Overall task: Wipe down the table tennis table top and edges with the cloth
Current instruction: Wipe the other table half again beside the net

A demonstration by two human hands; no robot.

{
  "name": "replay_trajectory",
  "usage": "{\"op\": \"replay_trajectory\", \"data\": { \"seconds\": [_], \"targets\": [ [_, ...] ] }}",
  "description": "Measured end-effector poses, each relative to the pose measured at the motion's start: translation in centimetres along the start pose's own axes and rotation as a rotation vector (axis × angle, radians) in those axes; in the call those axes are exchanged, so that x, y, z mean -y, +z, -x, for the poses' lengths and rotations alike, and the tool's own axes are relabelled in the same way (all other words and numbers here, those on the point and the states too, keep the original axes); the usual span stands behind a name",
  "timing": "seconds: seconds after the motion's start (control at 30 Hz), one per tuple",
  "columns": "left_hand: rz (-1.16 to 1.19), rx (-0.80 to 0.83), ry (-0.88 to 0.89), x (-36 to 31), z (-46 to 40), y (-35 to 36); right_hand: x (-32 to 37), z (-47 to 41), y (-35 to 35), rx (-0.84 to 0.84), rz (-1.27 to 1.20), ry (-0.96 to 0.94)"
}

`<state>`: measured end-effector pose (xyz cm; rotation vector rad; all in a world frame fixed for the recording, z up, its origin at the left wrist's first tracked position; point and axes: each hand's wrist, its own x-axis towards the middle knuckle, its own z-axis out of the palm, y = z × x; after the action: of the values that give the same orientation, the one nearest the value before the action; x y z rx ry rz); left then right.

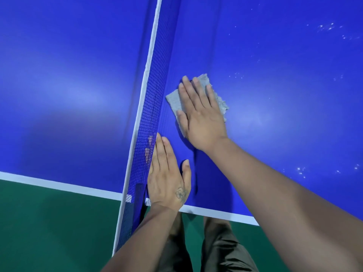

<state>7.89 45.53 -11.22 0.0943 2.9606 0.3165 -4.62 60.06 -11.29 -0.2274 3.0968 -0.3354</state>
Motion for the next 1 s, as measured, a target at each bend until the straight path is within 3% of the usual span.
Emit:
{"op": "replay_trajectory", "data": {
  "seconds": [0.23, 0.47, 0.6, 0.73, 0.87, 1.0],
  "targets": [
    [0.009, 0.003, 0.000, -0.1, -0.1, -0.1, -4.4, 6.1, -1.7, 0.035, 0.017, -0.060],
    [0.082, -0.019, 0.166, -0.5, -3.5, -0.2, -7.9, -1.3, -1.6, -0.092, 0.031, 0.376],
    [0.269, -0.110, 0.149, -2.1, -8.7, -0.9, -4.6, -6.5, -0.9, -0.046, 0.034, 0.198],
    [0.414, -0.187, 0.184, -3.5, -14.0, -2.0, -3.7, -5.0, -0.4, -0.064, -0.003, 0.104],
    [0.248, -0.220, 0.190, -4.9, -18.7, -2.3, -5.6, -0.5, -0.9, -0.056, 0.019, 0.094],
    [0.053, -0.177, 0.220, -5.1, -22.1, -1.5, -9.8, 1.3, -2.2, -0.069, 0.020, 0.257]
  ]
}}
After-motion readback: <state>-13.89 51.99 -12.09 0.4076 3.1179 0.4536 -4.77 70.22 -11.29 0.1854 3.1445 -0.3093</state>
